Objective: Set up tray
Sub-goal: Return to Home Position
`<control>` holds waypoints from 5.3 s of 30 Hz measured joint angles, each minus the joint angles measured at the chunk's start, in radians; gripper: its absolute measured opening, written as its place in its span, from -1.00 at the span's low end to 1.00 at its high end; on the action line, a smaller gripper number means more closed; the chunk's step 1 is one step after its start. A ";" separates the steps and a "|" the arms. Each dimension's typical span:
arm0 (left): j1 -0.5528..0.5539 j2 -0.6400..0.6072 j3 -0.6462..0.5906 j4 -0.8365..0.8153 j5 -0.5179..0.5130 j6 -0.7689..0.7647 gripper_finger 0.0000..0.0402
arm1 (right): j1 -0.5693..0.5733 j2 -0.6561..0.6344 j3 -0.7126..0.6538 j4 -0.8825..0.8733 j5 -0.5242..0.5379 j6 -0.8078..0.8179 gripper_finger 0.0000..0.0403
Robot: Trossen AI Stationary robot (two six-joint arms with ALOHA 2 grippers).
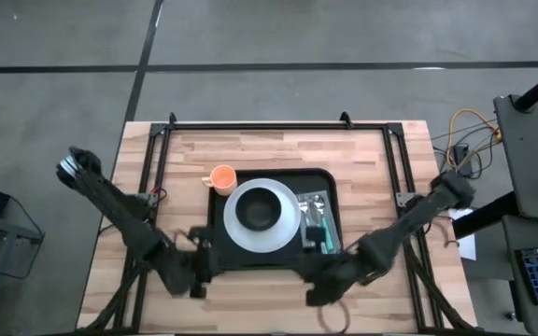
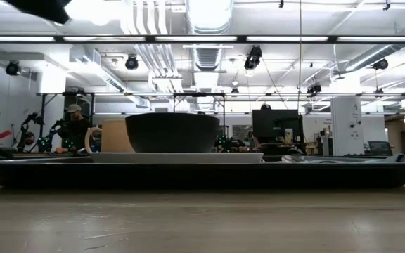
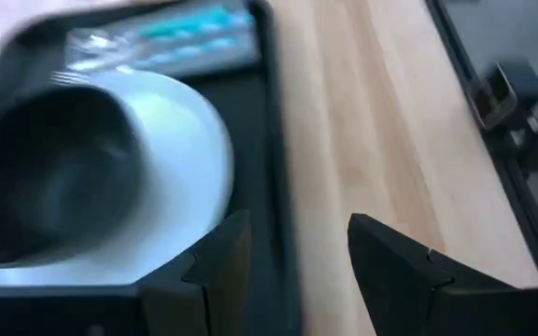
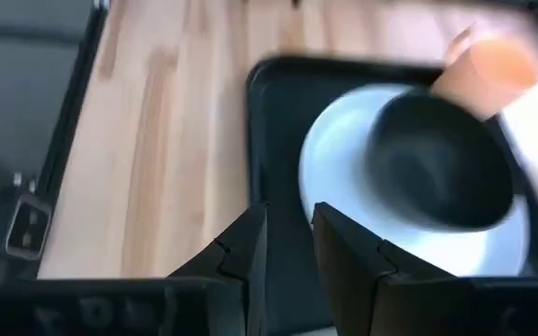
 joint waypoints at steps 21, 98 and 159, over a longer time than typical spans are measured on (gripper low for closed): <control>0.219 -0.778 -0.518 0.366 0.003 0.314 -0.18 | -0.241 -0.700 -0.938 1.001 -0.352 -0.452 -0.60; 0.219 -1.360 -0.922 0.812 0.006 0.639 -0.18 | -0.254 -1.772 -1.540 1.312 -0.557 -0.533 -0.66; 0.221 -1.323 -0.975 0.523 -0.546 0.473 -0.18 | -0.261 -1.596 -1.555 0.767 0.525 -0.215 -0.62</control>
